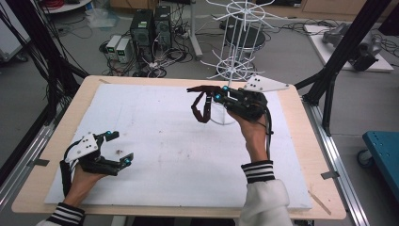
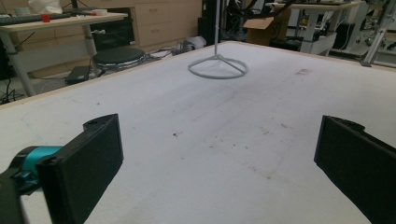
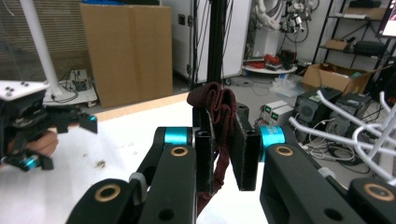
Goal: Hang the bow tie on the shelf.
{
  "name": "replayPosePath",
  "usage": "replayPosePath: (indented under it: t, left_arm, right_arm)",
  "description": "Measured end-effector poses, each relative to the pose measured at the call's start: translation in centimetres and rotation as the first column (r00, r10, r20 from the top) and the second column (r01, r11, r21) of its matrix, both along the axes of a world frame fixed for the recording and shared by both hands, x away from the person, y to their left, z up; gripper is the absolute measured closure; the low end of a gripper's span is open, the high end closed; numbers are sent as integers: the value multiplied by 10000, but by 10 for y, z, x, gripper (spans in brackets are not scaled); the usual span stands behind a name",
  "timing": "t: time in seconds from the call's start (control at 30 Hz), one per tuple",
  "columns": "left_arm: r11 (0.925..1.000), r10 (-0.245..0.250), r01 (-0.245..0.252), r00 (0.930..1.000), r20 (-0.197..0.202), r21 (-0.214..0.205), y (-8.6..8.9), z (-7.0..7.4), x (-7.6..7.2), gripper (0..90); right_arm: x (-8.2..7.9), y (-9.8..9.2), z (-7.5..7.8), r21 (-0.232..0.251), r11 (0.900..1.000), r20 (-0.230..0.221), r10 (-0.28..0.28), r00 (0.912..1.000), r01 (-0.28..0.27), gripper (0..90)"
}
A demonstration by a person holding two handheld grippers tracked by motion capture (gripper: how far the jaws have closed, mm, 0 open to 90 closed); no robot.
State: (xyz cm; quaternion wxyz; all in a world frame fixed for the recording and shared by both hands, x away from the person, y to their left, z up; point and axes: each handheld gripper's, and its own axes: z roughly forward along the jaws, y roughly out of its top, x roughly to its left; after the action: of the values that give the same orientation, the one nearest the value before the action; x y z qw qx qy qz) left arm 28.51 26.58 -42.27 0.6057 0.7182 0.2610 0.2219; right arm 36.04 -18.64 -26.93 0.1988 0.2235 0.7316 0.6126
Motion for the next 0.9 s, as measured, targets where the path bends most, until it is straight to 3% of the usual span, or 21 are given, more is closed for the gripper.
replayPosePath:
  t: [0.37,0.67,0.9]
  left_arm:
    - [9986,249,-243,9996,115,-475,9,-14,-6,17]
    - [9955,237,-206,9992,330,-926,11,-17,-9,17]
    - [9943,318,-281,9989,351,-1024,11,-18,-9,17]
  right_arm:
    - [21,5,11,107,9994,121,-320,9994,319,818]
    - [35,8,18,103,9975,92,-697,9975,696,818]
    - [43,7,17,193,9955,122,-933,9956,931,818]
